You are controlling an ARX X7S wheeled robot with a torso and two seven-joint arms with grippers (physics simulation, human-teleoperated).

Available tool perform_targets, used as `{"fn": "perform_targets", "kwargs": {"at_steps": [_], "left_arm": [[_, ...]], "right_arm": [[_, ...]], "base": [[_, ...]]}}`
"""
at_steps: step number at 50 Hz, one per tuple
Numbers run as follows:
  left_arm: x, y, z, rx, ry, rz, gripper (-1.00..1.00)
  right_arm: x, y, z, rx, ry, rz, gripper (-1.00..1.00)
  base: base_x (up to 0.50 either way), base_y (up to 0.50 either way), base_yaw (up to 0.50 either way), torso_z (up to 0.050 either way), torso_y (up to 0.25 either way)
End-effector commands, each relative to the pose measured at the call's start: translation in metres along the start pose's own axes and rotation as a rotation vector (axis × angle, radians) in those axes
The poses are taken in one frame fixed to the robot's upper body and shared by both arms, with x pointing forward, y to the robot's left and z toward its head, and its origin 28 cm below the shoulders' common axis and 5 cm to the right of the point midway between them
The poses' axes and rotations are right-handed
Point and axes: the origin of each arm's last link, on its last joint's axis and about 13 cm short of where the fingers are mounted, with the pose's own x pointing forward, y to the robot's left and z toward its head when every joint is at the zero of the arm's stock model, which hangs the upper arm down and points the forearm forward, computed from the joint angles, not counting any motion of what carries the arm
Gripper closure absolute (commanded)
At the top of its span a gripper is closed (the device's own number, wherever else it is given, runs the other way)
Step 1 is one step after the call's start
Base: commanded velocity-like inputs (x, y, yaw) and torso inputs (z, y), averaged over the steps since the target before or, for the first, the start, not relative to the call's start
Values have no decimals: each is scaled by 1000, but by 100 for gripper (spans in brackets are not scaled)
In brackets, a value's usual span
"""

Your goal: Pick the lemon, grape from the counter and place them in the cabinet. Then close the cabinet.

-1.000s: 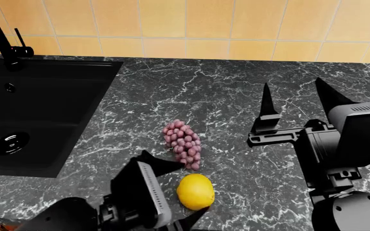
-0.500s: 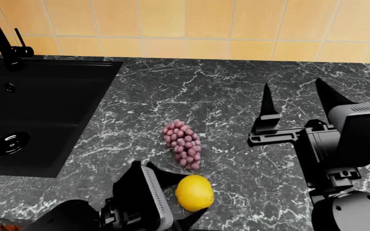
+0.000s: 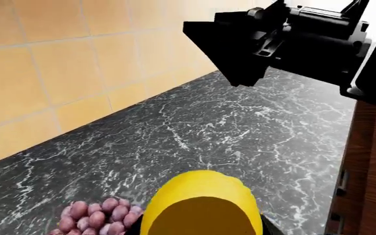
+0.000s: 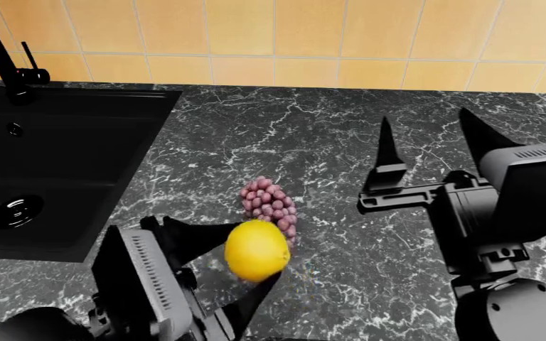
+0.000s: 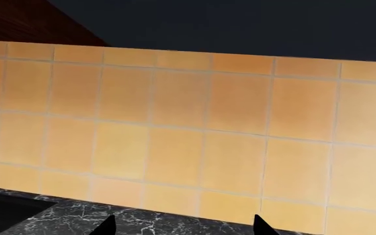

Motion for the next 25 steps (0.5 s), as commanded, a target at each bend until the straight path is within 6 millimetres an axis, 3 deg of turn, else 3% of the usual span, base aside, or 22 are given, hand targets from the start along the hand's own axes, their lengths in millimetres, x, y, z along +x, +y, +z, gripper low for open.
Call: {"fn": "perform_targets", "kwargs": {"at_steps": [1,15,25], "left_arm": [[-19,6,23,-6,-105,187,100],[-20,32,36,-17,-93,590,100],[-25,33,43,10,-107,643,100]], "right_arm": [[-1,7,6,12,-15,29,-100],[-3,34,0,14,-3,156,-100],[-2,53,-8,5,37,227,-100]], "base": [[0,0,0,0,0],[0,0,0,0,0],[0,0,0,0,0]]}}
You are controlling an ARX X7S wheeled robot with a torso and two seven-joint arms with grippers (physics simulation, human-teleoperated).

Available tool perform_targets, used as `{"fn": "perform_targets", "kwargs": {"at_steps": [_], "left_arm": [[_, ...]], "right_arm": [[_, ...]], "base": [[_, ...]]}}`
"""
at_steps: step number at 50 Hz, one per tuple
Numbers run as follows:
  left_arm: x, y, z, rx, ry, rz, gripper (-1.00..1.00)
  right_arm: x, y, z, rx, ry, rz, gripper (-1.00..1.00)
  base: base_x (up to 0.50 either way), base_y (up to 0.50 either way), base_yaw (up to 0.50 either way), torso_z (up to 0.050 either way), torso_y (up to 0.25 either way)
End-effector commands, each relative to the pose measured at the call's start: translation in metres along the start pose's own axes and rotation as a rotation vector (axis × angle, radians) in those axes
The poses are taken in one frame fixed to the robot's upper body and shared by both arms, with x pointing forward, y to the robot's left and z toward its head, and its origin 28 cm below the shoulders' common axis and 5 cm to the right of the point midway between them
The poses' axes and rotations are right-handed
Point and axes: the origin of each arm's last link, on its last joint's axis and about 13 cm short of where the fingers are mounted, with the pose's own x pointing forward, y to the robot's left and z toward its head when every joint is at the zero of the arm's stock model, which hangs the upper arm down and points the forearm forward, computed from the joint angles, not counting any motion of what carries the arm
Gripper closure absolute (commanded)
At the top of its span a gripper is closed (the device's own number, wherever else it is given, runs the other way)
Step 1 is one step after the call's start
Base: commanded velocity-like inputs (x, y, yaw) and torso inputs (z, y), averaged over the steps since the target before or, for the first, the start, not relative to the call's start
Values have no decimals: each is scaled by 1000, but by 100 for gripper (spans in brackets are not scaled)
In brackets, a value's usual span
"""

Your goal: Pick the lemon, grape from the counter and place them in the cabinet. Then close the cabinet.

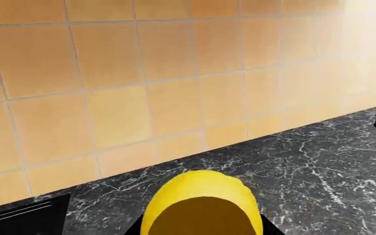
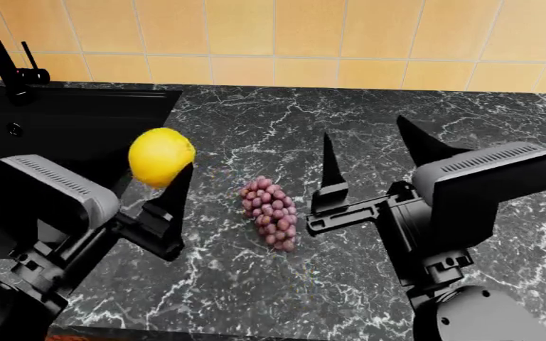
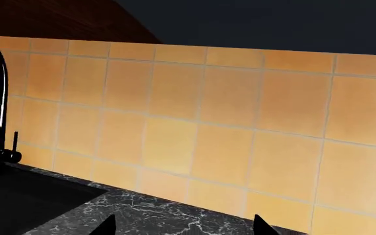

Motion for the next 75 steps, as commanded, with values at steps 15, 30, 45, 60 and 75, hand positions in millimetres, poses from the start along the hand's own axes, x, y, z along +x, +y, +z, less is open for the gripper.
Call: {"fn": "perform_targets", "kwargs": {"at_steps": [15,30,45,60,75], "left_arm": [[-2,7,7,28,-28,129,100],[-1,6,5,31,-23,121,100],[-2,7,7,33,-28,126,100],[-2,7,5,32,-26,120,100],[-3,6,3,30,-24,118,100]], "right_arm": [[5,40,-12,112,56,180,-100],[2,55,-25,147,110,248,-100],[-3,63,-38,111,154,265,-100],[-5,67,-56,51,202,249,-100],[3,65,-69,18,218,206,-100]], "base": [[0,0,0,0,0],[0,0,0,0,0],[0,0,0,0,1],[0,0,0,0,0],[0,0,0,0,0]]}}
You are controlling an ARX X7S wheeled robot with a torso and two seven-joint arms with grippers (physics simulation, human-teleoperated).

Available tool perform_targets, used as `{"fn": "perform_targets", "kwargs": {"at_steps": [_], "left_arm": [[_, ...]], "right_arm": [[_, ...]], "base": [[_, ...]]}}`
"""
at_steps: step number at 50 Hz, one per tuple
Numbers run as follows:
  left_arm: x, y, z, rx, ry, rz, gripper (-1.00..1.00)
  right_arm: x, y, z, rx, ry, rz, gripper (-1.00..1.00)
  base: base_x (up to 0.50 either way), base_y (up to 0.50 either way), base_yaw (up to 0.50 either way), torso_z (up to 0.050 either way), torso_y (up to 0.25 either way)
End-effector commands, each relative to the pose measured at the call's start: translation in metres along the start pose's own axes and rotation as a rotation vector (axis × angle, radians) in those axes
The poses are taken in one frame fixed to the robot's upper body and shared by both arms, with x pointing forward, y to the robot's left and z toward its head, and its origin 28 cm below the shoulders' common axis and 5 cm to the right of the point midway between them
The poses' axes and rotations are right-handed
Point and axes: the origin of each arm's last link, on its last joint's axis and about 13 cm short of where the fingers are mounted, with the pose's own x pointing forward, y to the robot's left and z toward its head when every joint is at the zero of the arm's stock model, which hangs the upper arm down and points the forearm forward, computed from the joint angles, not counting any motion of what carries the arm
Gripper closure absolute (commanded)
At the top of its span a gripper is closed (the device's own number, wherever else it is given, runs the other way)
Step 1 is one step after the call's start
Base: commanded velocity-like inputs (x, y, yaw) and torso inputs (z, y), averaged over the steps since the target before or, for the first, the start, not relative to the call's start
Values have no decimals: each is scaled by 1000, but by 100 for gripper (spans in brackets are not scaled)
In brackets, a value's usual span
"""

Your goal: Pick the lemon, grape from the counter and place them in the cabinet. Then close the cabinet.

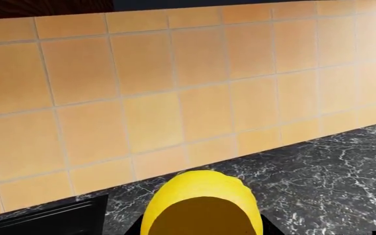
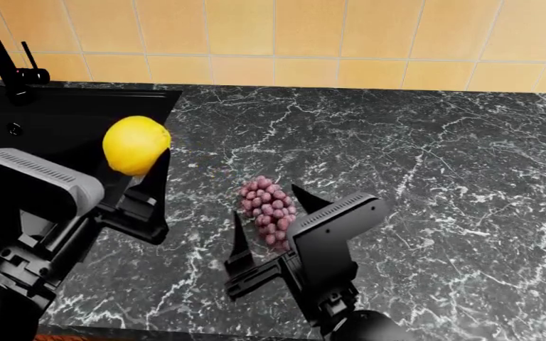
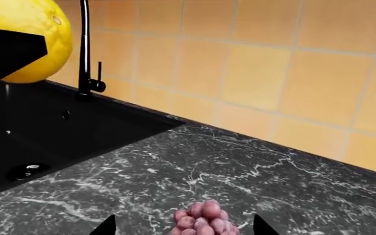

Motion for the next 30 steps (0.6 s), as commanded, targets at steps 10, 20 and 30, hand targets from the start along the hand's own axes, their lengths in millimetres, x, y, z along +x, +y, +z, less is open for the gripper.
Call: {"fn": "perform_targets", "kwargs": {"at_steps": [10,20,30], "left_arm": [[0,0,-1,-9,-4,4,100],[-1,0,-3,-11,-2,6,100],[-1,0,-2,-10,-2,6,100]], "right_arm": [[13,-7,-16,-12,40,-52,-100],[16,-4,-27,0,75,-33,-100],[18,-6,-33,14,98,-38,-100]], "base": [[0,0,0,0,1],[0,0,0,0,0],[0,0,0,0,0]]}}
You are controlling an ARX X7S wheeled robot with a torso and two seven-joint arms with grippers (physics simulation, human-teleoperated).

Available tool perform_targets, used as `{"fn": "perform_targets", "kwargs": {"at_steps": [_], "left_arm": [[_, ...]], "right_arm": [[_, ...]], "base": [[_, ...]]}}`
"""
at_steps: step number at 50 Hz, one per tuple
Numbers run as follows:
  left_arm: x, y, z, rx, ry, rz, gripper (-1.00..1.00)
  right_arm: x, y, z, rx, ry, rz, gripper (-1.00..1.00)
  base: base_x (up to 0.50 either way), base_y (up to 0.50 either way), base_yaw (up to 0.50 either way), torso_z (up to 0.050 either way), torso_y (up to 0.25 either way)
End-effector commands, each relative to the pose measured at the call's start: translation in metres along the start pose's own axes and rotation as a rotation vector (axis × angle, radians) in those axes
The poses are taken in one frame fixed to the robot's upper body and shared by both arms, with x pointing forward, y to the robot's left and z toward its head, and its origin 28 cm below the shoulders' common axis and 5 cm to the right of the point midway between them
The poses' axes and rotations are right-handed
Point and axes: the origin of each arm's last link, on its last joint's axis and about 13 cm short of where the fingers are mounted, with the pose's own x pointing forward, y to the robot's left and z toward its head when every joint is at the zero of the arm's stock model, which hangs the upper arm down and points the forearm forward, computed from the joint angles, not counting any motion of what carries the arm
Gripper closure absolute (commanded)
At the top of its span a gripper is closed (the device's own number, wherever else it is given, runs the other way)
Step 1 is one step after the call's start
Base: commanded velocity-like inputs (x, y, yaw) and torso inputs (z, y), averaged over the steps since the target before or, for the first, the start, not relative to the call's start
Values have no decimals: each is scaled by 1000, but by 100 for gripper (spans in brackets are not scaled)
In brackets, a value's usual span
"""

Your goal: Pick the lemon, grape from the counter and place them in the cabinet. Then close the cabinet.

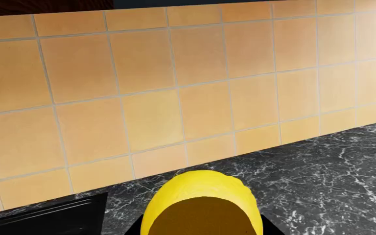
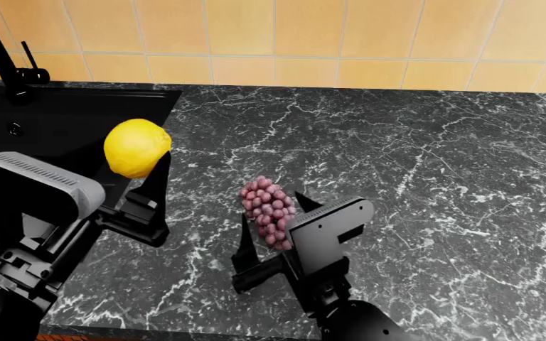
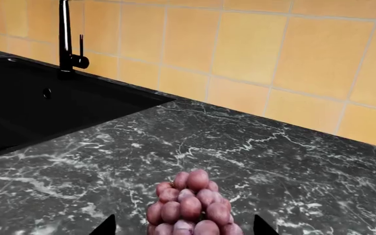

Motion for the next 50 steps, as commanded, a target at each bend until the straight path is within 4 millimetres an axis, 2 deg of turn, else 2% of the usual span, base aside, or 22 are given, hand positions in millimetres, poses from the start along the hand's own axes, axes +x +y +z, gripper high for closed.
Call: {"fn": "perform_targets", "kwargs": {"at_steps": [1,28,29,41,50], "left_arm": [[0,0,1,-8,-6,6,100],[1,0,-2,-11,-3,5,100],[1,0,-2,-12,-3,5,100],[-1,-1,-2,-12,-2,3,100],[-2,-2,-5,-13,-2,7,100]], "right_arm": [[3,-2,-8,12,28,-4,-100],[8,-3,-24,15,91,-2,-100],[8,-3,-24,15,91,-2,100],[7,-8,-20,30,75,-17,100],[1,-21,0,30,16,-65,100]], "base": [[0,0,0,0,0],[0,0,0,0,0],[0,0,0,0,0],[1,0,1,0,0],[0,0,0,0,0]]}}
